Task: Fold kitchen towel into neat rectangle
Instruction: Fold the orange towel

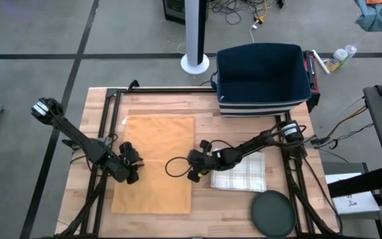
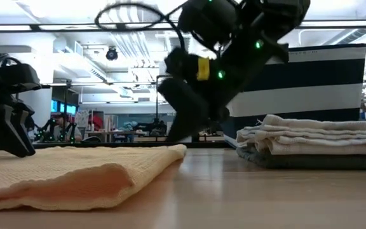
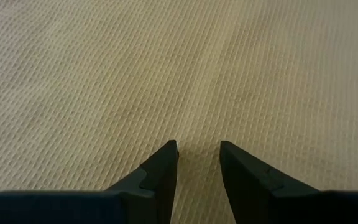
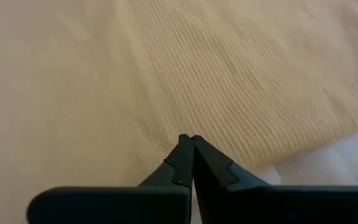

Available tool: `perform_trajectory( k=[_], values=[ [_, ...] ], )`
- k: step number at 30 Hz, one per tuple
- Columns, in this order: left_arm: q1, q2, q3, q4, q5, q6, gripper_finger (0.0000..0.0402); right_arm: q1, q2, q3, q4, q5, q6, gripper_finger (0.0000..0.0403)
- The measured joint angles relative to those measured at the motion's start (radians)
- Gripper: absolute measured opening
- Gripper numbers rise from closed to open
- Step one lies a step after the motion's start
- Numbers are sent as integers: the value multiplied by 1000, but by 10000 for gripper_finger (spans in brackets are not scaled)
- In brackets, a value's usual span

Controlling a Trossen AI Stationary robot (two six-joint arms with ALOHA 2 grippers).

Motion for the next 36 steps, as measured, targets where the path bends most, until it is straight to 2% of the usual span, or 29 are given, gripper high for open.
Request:
perform_trajectory(
  k=[5, 12, 17, 28, 36],
  values=[
    [0, 0, 0, 11, 0, 0, 114, 1, 7, -7, -69, -3, 57, 0],
    [0, 0, 0, 22, 0, 0, 114, 2, -30, 16, -154, -12, 48, 0],
    [0, 0, 0, 29, -9, 3, 114, 2, -59, 31, -126, -3, 38, 0],
    [0, 0, 0, 63, -26, 10, 114, 2, -4, 18, -175, -30, 86, 0],
    [0, 1, 1, 79, -27, 26, 114, 2, -54, 38, -205, -4, 52, 0]
  ],
)
